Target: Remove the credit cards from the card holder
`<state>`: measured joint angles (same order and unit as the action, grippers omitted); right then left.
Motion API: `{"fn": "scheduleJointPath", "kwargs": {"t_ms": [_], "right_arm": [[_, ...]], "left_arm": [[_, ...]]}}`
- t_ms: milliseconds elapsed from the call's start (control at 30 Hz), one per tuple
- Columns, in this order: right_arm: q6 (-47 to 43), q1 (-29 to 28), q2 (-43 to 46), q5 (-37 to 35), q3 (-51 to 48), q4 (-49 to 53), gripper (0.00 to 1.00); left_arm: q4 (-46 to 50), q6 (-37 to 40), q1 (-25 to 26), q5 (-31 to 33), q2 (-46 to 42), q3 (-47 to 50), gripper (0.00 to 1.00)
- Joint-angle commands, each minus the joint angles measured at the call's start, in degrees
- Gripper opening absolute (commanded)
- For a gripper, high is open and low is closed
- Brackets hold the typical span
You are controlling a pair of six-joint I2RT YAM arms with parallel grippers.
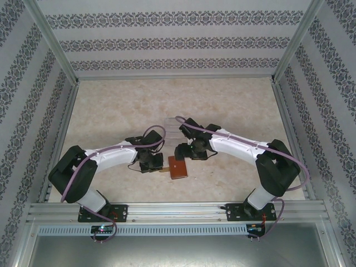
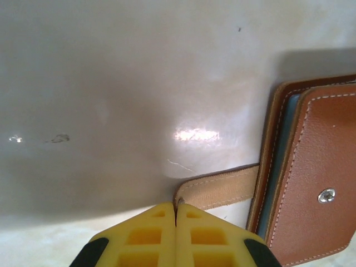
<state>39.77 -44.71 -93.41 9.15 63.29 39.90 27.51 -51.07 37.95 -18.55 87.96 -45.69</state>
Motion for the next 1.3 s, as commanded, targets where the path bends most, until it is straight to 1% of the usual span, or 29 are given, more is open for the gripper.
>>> {"fn": "scheduleJointPath", "kwargs": {"t_ms": [0, 100, 200, 467, 667, 1000, 1267], "right_arm": [[1.6, -2.8, -3.5, -6.0, 4.3, 7.0, 0.86], [2.5, -4.8, -6.0, -7.4, 7.2, 9.0, 0.93], [3.5, -6.6, -8.7, -8.0, 9.9, 10.2, 0.98], [5.0, -9.8, -15.5, -9.2, 15.5, 12.1, 0.98], [5.0, -11.0, -18.9, -12.0, 18.3, 15.3, 0.98], [4.5, -11.2, -19.5, -14.0, 17.9, 17.2, 0.97], [4.5, -11.2, -17.5, -14.3, 17.6, 17.3, 0.96]], "left_arm": [[-4.1, -0.4, -1.9, -3.4, -2.9, 3.0, 0.04], [-6.8, -0.8, -2.8, -5.7, -4.4, 5.4, 0.04], [-10.0, -1.6, -3.5, -7.7, -5.8, 8.0, 0.04], [-15.8, -3.1, -3.9, -10.9, -6.0, 11.4, 0.05], [-16.3, -2.9, -3.9, -11.2, -6.5, 12.2, 0.05], [-15.8, -2.4, -3.9, -11.1, -6.1, 12.0, 0.05], [-15.1, -2.3, -3.9, -10.9, -6.1, 11.7, 0.05]]}}
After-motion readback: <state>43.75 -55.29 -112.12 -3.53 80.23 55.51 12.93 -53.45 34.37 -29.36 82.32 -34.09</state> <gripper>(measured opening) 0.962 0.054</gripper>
